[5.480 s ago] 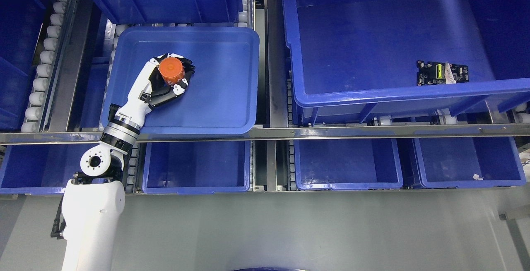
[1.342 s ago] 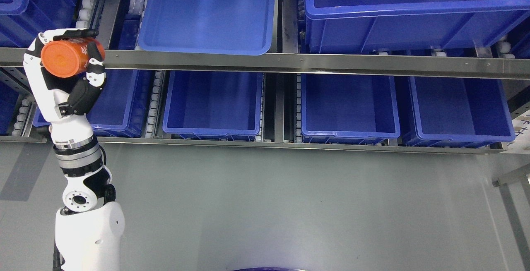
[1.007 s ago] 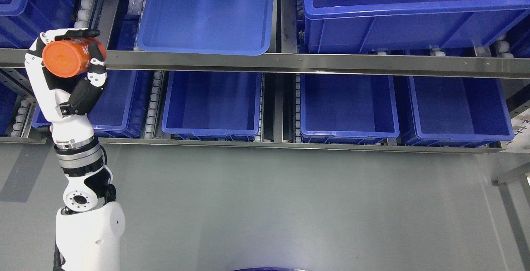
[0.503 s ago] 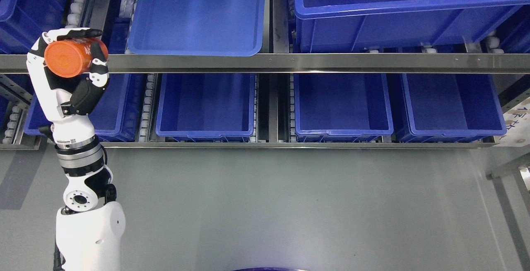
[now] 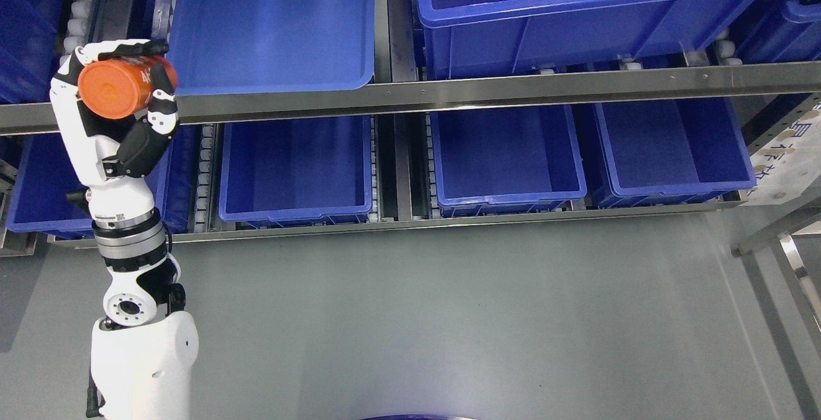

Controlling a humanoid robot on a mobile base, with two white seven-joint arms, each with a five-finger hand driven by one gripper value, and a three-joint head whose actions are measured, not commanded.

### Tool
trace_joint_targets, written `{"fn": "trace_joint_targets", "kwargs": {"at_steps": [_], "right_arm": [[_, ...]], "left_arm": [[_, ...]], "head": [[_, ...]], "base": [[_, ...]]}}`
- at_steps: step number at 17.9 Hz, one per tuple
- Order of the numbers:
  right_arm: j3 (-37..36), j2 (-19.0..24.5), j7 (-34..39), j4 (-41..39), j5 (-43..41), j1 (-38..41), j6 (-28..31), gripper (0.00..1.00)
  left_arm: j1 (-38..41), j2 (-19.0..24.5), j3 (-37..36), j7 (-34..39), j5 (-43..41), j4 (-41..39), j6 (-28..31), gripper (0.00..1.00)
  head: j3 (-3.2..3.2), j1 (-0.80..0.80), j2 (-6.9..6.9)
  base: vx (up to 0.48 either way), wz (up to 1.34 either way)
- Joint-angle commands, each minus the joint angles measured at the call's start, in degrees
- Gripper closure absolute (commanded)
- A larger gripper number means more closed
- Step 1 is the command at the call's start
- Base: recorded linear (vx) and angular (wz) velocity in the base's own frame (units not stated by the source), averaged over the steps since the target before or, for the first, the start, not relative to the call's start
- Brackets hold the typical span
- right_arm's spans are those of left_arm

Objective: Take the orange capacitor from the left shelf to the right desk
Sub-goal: 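Hold the orange cylinder raised in the left hand while backing away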

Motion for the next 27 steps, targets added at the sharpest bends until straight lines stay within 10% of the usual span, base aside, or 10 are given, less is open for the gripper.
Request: {"fn": "trace_joint_targets", "kwargs": {"at_steps": [1, 27], "right_arm": [[-0.7, -1.0, 0.0, -1.0, 0.2, 1.1, 0.2, 0.00], [-0.7, -1.0, 0.0, -1.0, 0.2, 1.1, 0.1, 0.00]], "left_arm": [[0.0, 1.0, -4.1, 0.1, 0.0, -1.3, 0.0, 0.98], [-2.4, 1.0, -13.6, -0.9, -0.2, -2.6, 0.0, 0.98]], "head": [[0.00, 0.00, 0.00], [0.00, 0.00, 0.00]], "base": [[0.007, -0.09], [0.025, -0.13]]}}
